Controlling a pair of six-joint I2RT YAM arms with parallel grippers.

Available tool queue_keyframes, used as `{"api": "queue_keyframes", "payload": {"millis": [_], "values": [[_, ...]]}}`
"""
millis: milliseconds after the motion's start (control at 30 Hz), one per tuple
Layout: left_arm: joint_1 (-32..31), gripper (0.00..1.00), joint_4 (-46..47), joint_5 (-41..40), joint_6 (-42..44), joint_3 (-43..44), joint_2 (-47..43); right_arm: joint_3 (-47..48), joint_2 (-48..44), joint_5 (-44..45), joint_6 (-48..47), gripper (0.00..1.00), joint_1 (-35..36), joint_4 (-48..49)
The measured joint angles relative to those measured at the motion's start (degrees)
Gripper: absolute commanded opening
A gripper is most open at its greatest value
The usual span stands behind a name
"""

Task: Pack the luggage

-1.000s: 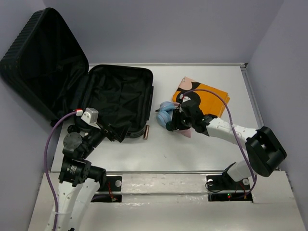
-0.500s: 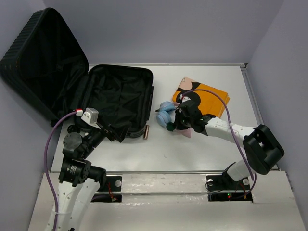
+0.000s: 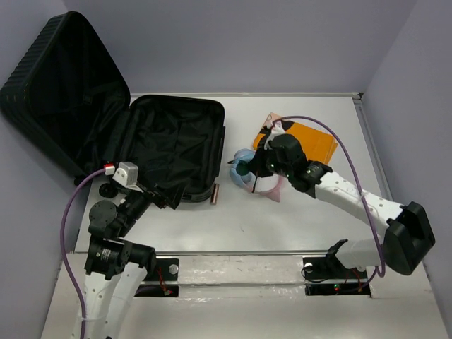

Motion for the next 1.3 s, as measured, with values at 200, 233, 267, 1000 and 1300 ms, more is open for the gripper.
{"api": "queue_keyframes", "payload": {"millis": [200,233,267,1000,1300], "values": [[2.27,0.99,-2.01,-8.55,-0.42,0.22,-4.68,25.42,20.48,-2.49,0.42,0.69,5.84,0.92],[2.27,0.99,-2.38,-9.81,-0.5,0.24,-4.7,30.21,24.5,-3.23,0.17,0.73,6.8,1.92],[2.27,0.99,-2.71,-10.45,-0.52,0.24,-4.63,32.24,26.77,-3.67,0.35,0.73,7.54,2.69],[2.27,0.99,-3.67,-10.75,-0.9,0.24,-3.78,0.94,24.92,11.63,8.28,0.57,20.65,12.44],[2.27,0.99,-3.63,-10.54,-0.9,0.24,-3.54,2.14,30.08,23.56,11.67,0.56,23.78,16.44]]}}
